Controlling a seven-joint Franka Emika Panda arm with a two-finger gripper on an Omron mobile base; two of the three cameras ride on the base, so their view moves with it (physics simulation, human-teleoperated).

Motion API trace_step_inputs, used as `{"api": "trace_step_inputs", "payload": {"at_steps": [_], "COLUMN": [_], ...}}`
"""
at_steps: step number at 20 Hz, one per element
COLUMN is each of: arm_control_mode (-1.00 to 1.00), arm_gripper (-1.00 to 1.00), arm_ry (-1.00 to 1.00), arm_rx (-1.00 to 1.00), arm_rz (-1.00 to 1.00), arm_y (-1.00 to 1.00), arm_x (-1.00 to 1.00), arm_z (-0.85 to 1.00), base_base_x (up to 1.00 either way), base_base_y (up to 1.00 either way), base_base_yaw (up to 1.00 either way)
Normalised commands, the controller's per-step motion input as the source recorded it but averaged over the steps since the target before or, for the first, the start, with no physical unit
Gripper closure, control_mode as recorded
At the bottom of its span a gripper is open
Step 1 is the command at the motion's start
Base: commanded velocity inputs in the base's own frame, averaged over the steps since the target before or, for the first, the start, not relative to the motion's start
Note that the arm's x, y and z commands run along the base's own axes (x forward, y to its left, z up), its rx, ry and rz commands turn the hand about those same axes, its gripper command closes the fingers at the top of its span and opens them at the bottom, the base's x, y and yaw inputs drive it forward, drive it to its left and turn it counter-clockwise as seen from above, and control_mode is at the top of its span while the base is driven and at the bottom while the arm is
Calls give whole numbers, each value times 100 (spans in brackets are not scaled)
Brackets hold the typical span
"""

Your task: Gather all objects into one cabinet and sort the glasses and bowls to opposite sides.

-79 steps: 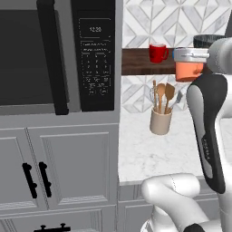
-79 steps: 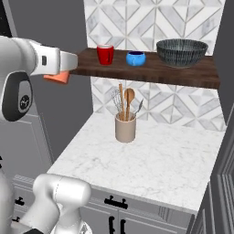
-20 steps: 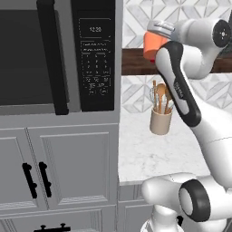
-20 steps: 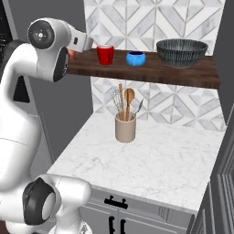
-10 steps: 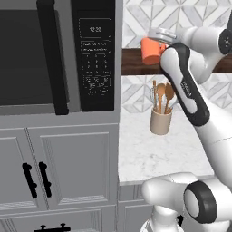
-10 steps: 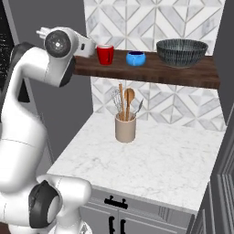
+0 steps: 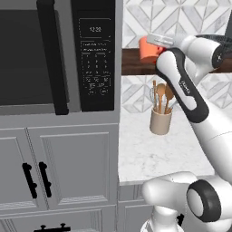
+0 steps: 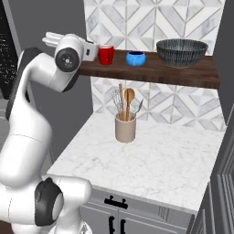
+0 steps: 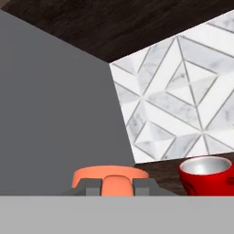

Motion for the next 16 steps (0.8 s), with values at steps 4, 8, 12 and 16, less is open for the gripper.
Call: {"api": "trace_step_inputs", "payload": {"at_steps": [4, 8, 12, 16], "arm_control_mode": [-100, -100, -100, -100], "arm_gripper": [100, 100, 100, 100], "arm_ry": [0, 0, -1, -4], "arm_rx": [2, 0, 0, -3], "arm_rz": [5, 5, 5, 2], "arm_y": [0, 0, 0, 0], "arm_x": [37, 41, 9, 0], "arm_z": [-16, -4, -7, -12], "base_base_x": [0, 0, 0, 0], "base_base_y": [0, 0, 0, 0], "base_base_yaw": [0, 0, 0, 0]}}
